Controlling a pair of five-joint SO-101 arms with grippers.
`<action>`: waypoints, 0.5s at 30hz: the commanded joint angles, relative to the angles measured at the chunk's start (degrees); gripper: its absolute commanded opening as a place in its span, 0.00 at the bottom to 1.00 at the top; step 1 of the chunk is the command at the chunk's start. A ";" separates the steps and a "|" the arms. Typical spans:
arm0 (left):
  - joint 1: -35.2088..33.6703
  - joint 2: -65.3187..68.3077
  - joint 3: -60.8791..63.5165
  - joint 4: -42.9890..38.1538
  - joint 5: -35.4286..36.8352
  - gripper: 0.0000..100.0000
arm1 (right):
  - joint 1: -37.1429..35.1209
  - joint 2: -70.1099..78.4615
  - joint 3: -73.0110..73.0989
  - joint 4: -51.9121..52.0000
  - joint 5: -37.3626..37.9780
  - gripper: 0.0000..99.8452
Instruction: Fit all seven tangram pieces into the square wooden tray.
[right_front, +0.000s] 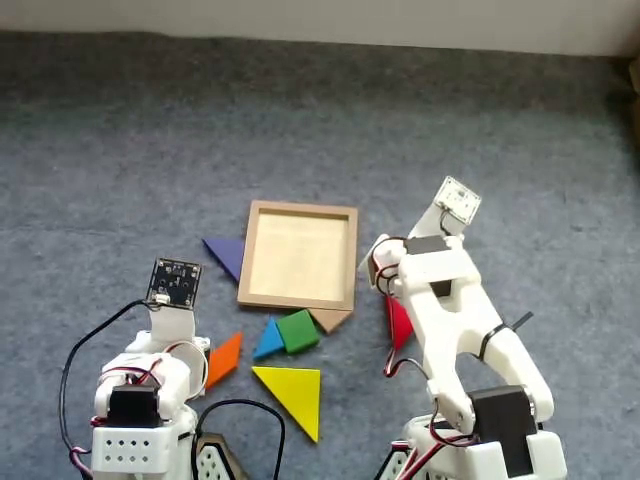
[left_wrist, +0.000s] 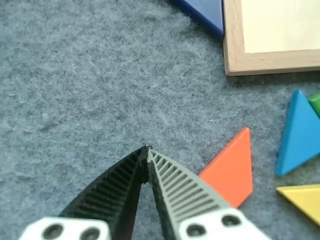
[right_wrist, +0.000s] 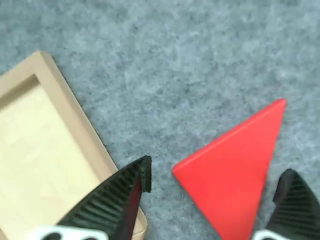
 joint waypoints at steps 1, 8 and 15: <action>-0.57 -2.33 1.10 0.35 -0.26 0.01 | -0.22 -0.31 1.63 -0.92 -0.70 0.37; -0.57 -2.33 1.10 0.35 -0.26 0.01 | 0.66 -0.31 2.95 -0.92 -0.70 0.37; -0.57 -2.33 1.10 0.35 -0.26 0.01 | 1.63 1.19 4.70 -6.20 -0.70 0.37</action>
